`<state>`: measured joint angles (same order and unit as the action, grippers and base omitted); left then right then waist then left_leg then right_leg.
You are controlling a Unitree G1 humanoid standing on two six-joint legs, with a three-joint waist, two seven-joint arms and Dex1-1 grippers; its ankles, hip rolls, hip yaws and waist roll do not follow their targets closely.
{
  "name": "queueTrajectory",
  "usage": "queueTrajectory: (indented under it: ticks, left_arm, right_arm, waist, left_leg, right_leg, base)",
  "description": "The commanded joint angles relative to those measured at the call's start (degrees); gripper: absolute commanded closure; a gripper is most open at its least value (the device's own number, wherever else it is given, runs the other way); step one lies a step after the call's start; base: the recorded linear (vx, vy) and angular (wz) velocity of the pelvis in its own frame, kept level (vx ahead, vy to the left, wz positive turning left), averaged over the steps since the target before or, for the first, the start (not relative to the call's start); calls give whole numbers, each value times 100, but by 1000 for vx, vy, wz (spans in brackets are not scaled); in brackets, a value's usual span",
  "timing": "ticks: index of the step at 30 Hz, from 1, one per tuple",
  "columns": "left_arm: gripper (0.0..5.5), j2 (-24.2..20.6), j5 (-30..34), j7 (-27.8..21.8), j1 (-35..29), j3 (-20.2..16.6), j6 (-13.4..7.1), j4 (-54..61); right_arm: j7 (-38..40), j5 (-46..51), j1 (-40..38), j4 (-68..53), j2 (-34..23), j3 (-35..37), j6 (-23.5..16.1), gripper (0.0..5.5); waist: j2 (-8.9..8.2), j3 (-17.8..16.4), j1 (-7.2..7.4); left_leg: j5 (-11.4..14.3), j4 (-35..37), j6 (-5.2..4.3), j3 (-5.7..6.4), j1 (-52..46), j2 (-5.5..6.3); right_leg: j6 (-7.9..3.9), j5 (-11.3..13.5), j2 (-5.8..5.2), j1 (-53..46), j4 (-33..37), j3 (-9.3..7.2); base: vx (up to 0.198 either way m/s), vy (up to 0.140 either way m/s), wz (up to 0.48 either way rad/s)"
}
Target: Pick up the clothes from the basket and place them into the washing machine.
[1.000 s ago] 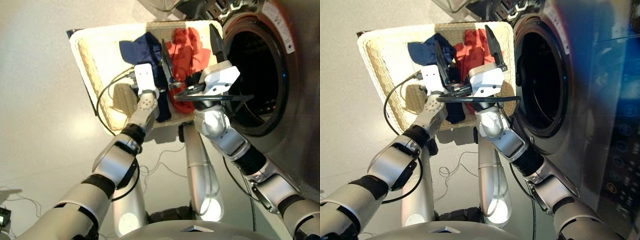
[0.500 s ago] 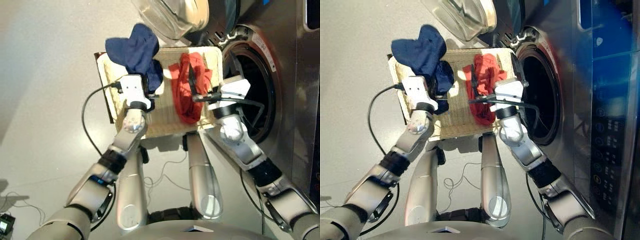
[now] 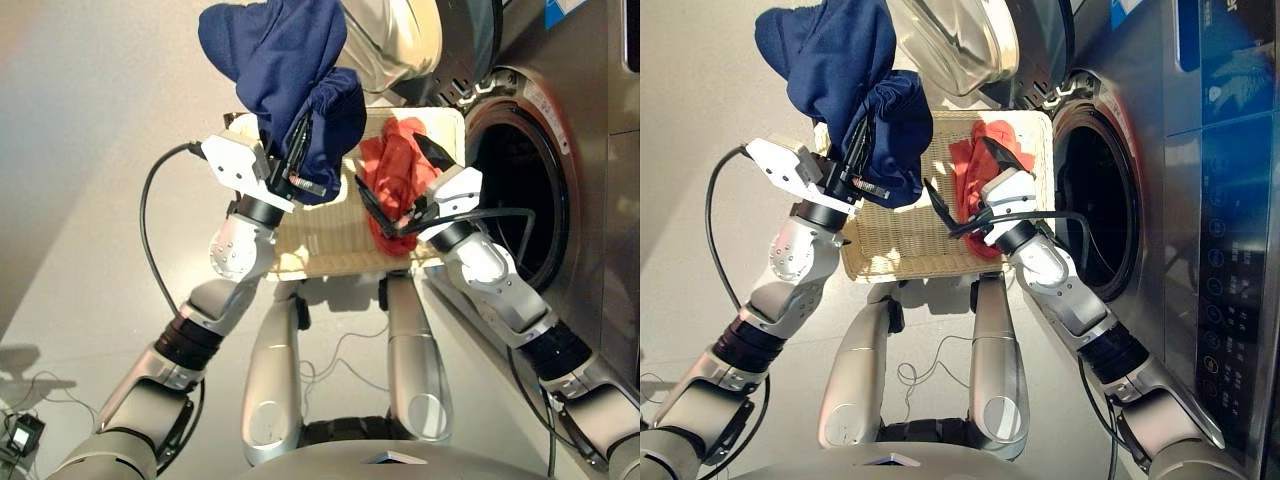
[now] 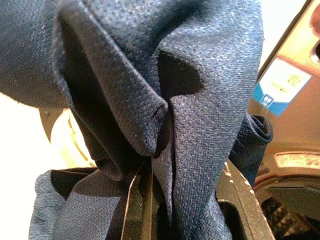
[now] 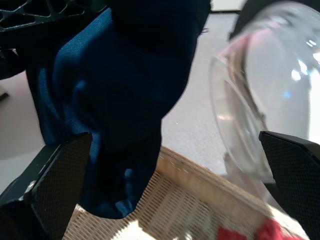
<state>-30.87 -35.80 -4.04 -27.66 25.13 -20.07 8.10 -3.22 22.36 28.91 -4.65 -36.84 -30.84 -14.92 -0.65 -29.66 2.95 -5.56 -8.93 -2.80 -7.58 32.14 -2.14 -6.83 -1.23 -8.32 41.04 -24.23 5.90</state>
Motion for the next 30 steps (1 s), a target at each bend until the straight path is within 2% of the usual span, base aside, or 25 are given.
queueTrajectory:
  ticks: [1, 7, 10, 16, 30]
  left_arm:
    - [550, -114, -310, -668, 86, 319, -213, 668]
    - [550, -124, -627, -1093, 178, 473, -10, 748]
    - [550, -163, -996, -1459, 346, 565, 213, 786]
    - [550, -238, -1187, -1633, 470, 682, 361, 790]
    - [550, -216, -1130, -1678, 637, 659, 380, 931]
  right_arm:
    - [-120, -247, 366, -369, -187, -233, -161, 0]
    - [-238, -349, 422, -336, 59, -288, -80, 0]
    - [-302, -339, 368, -287, 332, -245, -33, 0]
    - [-323, -395, 576, -241, 539, -280, 38, 0]
    - [-444, -332, 435, -161, 918, -287, 142, 0]
  waist:
    - [-2, 739, 30]
    - [34, 1046, -27]
    - [48, 1344, -54]
    - [95, 1609, -63]
    - [132, 2046, -92]
  left_leg:
    - [316, -171, -160, 120, -209, 268]
    - [166, 448, -194, 109, -885, 306]
    - [75, 931, -204, 76, -1541, 261]
    - [-6, 1369, -230, 60, -2070, 239]
    - [121, 1393, -232, 76, -2607, 165]
  right_leg:
    - [-405, 1033, -36, -814, 1511, -169]
    - [-462, 1115, -114, -1386, 1903, -275]
    - [-517, 1111, -145, -1931, 2114, -347]
    - [-564, 1142, -160, -2356, 2430, -398]
    - [-555, 1031, -173, -2948, 2594, -483]
  base:
    - [78, 0, 51]
    - [102, 10, 26]
    - [152, 11, -41]
    - [95, 5, -12]
    - [54, -8, 5]
